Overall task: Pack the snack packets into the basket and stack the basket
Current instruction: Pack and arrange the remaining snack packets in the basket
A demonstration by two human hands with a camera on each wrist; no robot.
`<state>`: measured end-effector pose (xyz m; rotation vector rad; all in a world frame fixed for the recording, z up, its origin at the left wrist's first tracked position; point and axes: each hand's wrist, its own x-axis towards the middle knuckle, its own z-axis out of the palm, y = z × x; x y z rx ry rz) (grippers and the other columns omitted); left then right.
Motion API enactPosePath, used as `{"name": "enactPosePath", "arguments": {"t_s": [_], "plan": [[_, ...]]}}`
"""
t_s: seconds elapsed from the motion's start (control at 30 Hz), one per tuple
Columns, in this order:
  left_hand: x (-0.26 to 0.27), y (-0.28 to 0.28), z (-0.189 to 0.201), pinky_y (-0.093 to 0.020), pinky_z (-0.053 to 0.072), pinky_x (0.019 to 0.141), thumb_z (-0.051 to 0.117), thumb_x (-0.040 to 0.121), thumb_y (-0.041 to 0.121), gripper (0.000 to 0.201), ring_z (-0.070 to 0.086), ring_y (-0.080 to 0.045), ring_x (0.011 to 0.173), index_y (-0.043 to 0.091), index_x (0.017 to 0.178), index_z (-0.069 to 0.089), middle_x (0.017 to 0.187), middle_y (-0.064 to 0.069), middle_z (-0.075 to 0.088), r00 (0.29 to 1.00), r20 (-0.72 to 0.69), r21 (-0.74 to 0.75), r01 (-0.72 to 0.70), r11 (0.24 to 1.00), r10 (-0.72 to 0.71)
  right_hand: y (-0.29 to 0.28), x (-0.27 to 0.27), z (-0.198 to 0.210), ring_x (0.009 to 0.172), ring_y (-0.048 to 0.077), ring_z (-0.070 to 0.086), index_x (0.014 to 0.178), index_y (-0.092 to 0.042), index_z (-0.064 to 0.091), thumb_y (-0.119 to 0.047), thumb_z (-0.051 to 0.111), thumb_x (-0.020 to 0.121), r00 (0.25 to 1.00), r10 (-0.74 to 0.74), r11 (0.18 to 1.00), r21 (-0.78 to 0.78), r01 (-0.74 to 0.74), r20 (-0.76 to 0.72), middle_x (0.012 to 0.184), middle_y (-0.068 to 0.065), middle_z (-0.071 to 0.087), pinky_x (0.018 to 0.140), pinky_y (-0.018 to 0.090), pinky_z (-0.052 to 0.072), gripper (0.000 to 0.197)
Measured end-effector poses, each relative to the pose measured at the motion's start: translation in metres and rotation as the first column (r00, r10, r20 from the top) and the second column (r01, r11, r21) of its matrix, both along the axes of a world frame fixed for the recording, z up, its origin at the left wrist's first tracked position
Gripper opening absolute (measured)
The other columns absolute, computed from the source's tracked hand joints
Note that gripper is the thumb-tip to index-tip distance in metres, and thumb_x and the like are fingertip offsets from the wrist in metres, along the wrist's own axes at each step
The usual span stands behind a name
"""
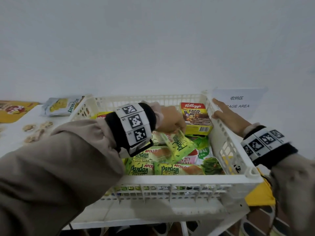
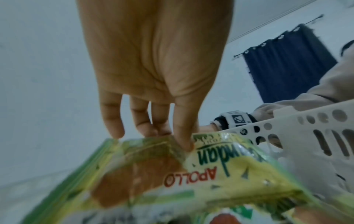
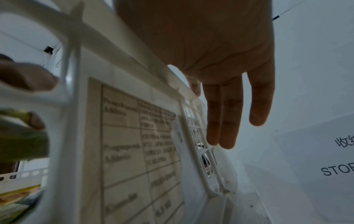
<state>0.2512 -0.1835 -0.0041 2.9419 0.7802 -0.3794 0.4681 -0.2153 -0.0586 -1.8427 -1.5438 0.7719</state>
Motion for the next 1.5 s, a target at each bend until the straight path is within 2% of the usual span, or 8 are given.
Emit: {"name": "enactPosePath", "arguments": {"t_s": [0.17, 0.4, 0.6, 0.77, 0.9, 1.13, 1.3, 1.5], "plan": [[0.060, -0.023, -0.007, -0.017, 0.035, 0.080, 0.047, 0.092, 0.010, 0.031, 0.050, -0.011, 0.091, 0.020, 0.118, 0.061, 0.098, 0.010, 0.054, 0.964, 0.026, 0.028, 0.264, 0.964, -0.265, 0.000, 0.000, 0.000, 0.141, 0.021, 0.022, 0.146, -0.036, 0.015, -0.043, 0.040, 0.066, 1.000, -0.017, 1.000, -0.001, 0.017, -0.019, 0.155, -0.003, 0.020, 0.115, 0.039, 0.018, 0.084], [0.074, -0.030, -0.016, -0.006, 0.038, 0.068, 0.056, 0.088, 0.009, 0.017, 0.050, -0.008, 0.089, 0.009, 0.103, 0.061, 0.105, 0.002, 0.058, 0.979, 0.106, -0.120, 0.187, 0.975, -0.175, 0.000, 0.004, -0.002, 0.139, 0.025, 0.025, 0.146, -0.034, 0.013, -0.035, 0.046, 0.085, 1.000, -0.007, 1.000, 0.003, 0.007, -0.016, 0.155, 0.000, 0.020, 0.110, 0.037, 0.019, 0.070], [0.037, -0.028, -0.034, -0.012, 0.038, 0.053, 0.066, 0.083, 0.031, 0.037, 0.046, -0.010, 0.067, 0.010, 0.111, 0.056, 0.079, 0.004, 0.050, 0.938, -0.342, -0.277, -0.040, 0.960, -0.059, 0.000, 0.000, -0.001, 0.138, 0.026, 0.026, 0.146, -0.034, 0.014, -0.043, 0.038, 0.067, 0.997, 0.000, 1.000, 0.017, 0.002, -0.073, 0.154, -0.001, 0.021, 0.108, 0.036, 0.019, 0.083], [0.037, -0.026, -0.039, -0.011, 0.031, 0.039, 0.067, 0.081, 0.033, 0.032, 0.030, -0.010, 0.054, 0.013, 0.089, 0.042, 0.070, 0.000, 0.039, 0.900, -0.415, -0.251, 0.025, 0.968, -0.131, 0.000, 0.001, -0.002, 0.138, 0.025, 0.026, 0.146, -0.034, 0.014, -0.043, 0.039, 0.067, 0.997, 0.008, 1.000, 0.020, -0.006, -0.082, 0.154, 0.000, 0.021, 0.107, 0.035, 0.020, 0.082], [0.024, -0.011, -0.019, -0.026, 0.041, 0.056, 0.069, 0.080, 0.022, 0.026, 0.047, -0.016, 0.057, 0.011, 0.075, 0.046, 0.064, -0.003, 0.049, 0.940, -0.339, -0.426, -0.169, 0.889, 0.016, -0.001, 0.001, -0.001, 0.138, 0.025, 0.027, 0.145, -0.035, 0.014, -0.043, 0.039, 0.067, 0.996, 0.007, 1.000, 0.017, -0.005, -0.086, 0.154, -0.002, 0.020, 0.103, 0.032, 0.020, 0.082], [0.006, 0.007, -0.007, -0.029, 0.054, 0.068, 0.064, 0.084, 0.017, 0.037, 0.058, -0.019, 0.063, -0.007, 0.109, 0.051, 0.068, -0.010, 0.057, 0.922, -0.231, -0.586, -0.386, 0.712, 0.310, 0.001, 0.002, -0.002, 0.138, 0.024, 0.027, 0.145, -0.037, 0.015, -0.043, 0.040, 0.067, 0.995, -0.002, 1.000, 0.018, 0.003, -0.105, 0.154, -0.002, 0.021, 0.107, 0.036, 0.020, 0.082], [0.012, 0.004, -0.019, -0.019, 0.051, 0.056, 0.066, 0.083, 0.022, 0.035, 0.060, -0.013, 0.058, 0.000, 0.105, 0.050, 0.069, -0.007, 0.062, 0.888, -0.268, -0.530, -0.461, 0.712, 0.375, 0.002, 0.002, -0.004, 0.138, 0.024, 0.026, 0.145, -0.036, 0.015, -0.042, 0.041, 0.067, 0.993, 0.000, 1.000, 0.023, 0.003, -0.116, 0.154, -0.003, 0.021, 0.109, 0.037, 0.019, 0.082], [0.018, 0.004, -0.022, -0.015, 0.051, 0.051, 0.067, 0.083, 0.013, 0.048, 0.064, -0.008, 0.052, -0.005, 0.119, 0.041, 0.073, -0.011, 0.070, 0.823, -0.129, -0.710, -0.466, 0.527, 0.553, 0.003, 0.002, -0.005, 0.139, 0.023, 0.024, 0.145, -0.036, 0.016, -0.041, 0.041, 0.067, 0.990, -0.001, 1.000, 0.027, 0.005, -0.144, 0.154, -0.003, 0.020, 0.110, 0.037, 0.018, 0.082]]}}
